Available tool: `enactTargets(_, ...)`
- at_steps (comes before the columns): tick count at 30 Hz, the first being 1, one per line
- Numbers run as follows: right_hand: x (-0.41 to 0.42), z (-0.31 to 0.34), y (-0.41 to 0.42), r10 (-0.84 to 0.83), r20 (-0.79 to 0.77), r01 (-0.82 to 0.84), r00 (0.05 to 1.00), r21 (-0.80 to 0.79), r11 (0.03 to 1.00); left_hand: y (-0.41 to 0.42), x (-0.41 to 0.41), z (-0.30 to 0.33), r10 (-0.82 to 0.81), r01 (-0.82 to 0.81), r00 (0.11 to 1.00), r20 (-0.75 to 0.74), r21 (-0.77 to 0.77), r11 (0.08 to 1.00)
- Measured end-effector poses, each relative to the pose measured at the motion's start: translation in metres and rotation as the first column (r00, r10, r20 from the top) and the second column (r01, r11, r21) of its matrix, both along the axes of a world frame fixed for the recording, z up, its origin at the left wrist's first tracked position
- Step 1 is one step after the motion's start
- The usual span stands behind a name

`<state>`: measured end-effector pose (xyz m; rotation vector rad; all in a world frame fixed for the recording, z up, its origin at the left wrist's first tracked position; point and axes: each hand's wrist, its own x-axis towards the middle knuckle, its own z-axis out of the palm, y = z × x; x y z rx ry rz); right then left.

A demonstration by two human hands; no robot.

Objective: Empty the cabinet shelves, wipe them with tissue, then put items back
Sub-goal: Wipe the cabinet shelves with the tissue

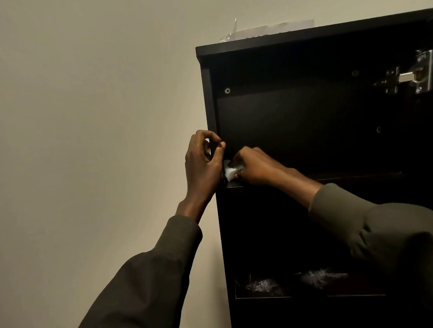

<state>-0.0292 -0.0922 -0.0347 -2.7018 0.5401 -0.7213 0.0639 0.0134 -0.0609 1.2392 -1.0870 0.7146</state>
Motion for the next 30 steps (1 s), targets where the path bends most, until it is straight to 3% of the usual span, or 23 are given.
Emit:
enactTargets(8,0.005,0.011,0.021,0.017,-0.202,-0.013,0.979,0.021,1.0,-0.001,0.001,-0.001,-0.003,0.003,1.0,-0.007,0.001,1.0)
enactTargets(20,0.009,0.011,0.011,0.03,-0.183,-0.014,0.983,0.092,0.996,-0.002,0.001,0.0,-0.006,0.006,1.0,-0.012,-0.009,1.0)
enactTargets(30,-0.014,0.009,0.015,0.121,-0.14,-0.121,0.983,0.008,0.993,-0.001,-0.001,0.001,-0.02,0.02,1.0,-0.013,-0.025,1.0)
